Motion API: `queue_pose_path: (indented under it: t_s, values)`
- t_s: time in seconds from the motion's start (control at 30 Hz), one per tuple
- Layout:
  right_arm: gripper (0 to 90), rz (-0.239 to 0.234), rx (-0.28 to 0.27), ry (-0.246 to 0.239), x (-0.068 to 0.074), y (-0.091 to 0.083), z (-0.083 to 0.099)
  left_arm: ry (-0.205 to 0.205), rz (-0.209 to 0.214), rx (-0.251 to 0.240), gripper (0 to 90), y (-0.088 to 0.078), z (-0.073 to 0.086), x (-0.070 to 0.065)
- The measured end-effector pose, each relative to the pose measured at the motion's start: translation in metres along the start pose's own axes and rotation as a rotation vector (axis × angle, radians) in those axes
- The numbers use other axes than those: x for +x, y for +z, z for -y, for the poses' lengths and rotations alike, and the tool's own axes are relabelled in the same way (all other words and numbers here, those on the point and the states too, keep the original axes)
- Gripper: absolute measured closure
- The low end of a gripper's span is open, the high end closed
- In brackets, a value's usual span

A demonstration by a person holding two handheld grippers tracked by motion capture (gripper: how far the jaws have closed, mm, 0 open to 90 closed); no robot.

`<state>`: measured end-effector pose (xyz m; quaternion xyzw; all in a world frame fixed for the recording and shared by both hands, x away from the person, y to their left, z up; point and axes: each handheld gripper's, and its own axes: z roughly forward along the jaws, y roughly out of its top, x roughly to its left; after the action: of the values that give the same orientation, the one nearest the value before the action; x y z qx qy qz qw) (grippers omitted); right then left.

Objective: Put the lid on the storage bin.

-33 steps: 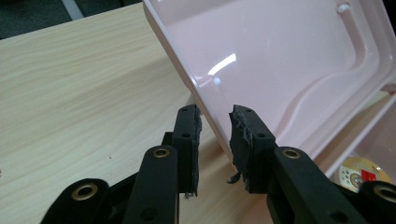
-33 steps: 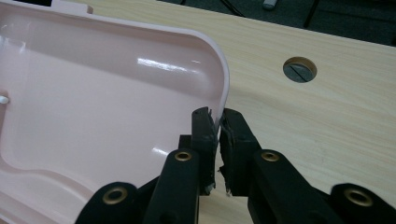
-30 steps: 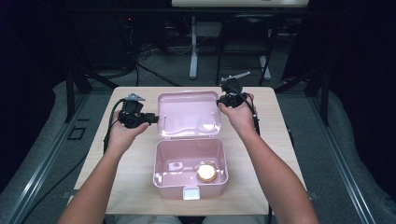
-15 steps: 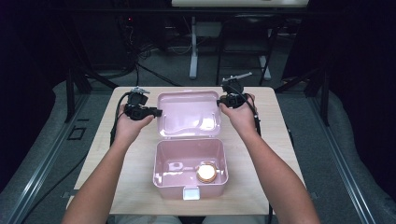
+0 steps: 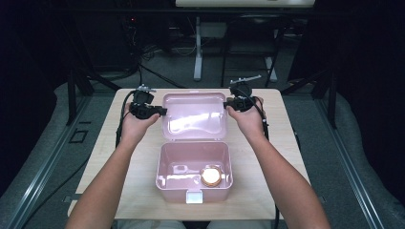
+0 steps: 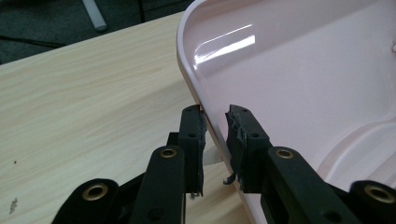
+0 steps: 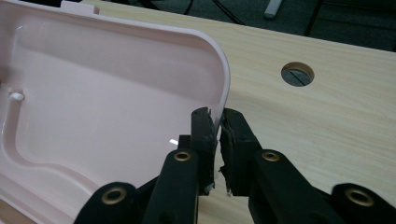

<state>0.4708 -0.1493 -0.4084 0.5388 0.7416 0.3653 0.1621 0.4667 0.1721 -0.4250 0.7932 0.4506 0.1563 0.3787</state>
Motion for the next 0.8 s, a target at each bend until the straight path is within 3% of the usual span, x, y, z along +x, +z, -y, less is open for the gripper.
queue_pose_path:
  t_s: [0.8]
  values:
    - [84.8, -0.013, -0.088, -0.038, 0.007, -0.028, 0.0, 0.041, -0.017, -0.074, 80.0, -0.03, -0.011, -0.009]
